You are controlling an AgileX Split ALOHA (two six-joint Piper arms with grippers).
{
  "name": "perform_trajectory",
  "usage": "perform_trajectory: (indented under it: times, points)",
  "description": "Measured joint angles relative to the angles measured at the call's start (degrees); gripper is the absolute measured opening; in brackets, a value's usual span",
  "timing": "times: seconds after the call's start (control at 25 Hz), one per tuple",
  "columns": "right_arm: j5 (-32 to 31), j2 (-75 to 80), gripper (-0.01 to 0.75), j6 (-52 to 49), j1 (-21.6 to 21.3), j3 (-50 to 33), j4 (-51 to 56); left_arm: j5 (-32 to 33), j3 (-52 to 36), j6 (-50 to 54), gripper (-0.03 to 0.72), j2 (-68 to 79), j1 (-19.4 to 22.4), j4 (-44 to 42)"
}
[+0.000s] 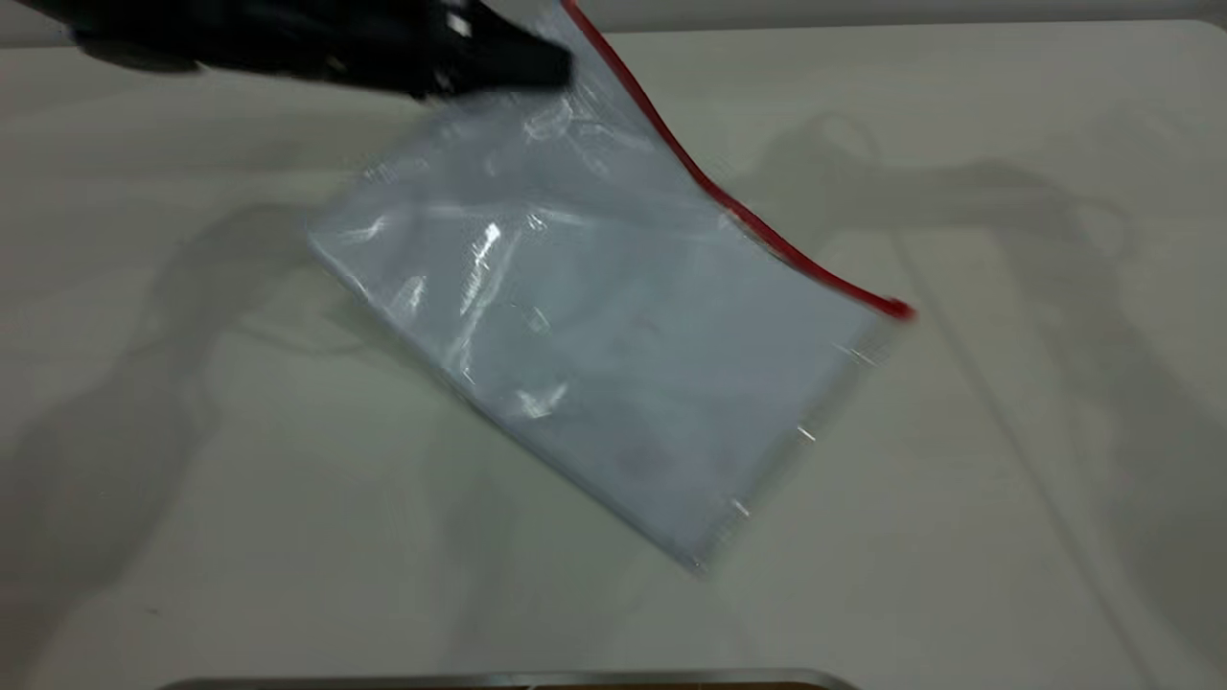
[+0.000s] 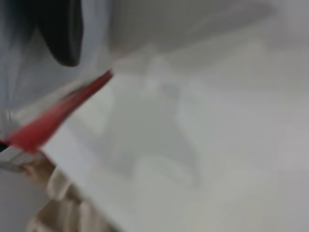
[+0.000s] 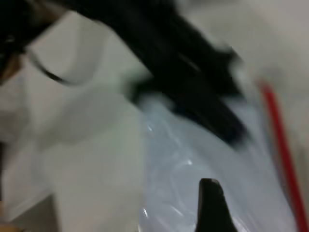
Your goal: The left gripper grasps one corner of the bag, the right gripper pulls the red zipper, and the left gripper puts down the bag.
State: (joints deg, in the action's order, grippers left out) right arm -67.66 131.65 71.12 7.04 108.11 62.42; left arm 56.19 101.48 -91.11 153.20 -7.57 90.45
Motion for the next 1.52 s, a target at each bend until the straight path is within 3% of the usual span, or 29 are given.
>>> perform_trajectory:
  times: [0.2, 0.36, 0.52, 0.76, 0.92, 1.0, 1.16, 1.32, 1.52]
  points:
    - [-1.02, -7.46, 0.483, -7.52, 0.07, 0.00, -1.07, 1.77, 0.00, 11.53, 0.407, -1.20, 2.14, -0.96]
    - [-1.55, -14.15, 0.479, -13.03, 0.07, 0.00, -2.27, 8.58, 0.00, 17.92, 0.418, -5.06, 8.65, -2.04]
    - [-2.19, -20.50, 0.479, -21.38, 0.07, 0.00, -6.65, 9.40, 0.00, 29.07, 0.422, -11.79, 15.79, -4.42]
    - [-3.08, -33.18, 0.479, -39.03, 0.07, -0.71, -24.26, 10.48, 0.00, 39.34, 0.424, -27.99, 21.85, -19.34]
    - [-3.08, -45.32, 0.479, -50.60, 0.07, -5.16, -35.23, 10.69, 0.00, 47.18, 0.424, -41.46, 22.14, -39.26]
    - [-3.08, -50.92, 0.479, -54.23, 0.07, -9.17, -39.20, 10.69, -0.38, 51.79, 0.424, -48.20, 21.96, -50.53]
    - [-3.08, -63.20, 0.479, -59.03, 0.07, -21.87, -44.88, 10.69, -3.87, 59.67, 0.421, -59.13, 21.89, -62.88]
    - [-3.08, -71.60, 0.479, -62.57, 0.07, -36.78, -50.47, 10.69, -13.14, 63.09, 0.403, -68.10, 21.83, -65.68]
    - [-2.52, -81.35, 0.479, -68.05, 0.07, -58.37, -56.21, 10.69, -32.13, 64.62, 0.399, -79.33, 21.72, -65.92]
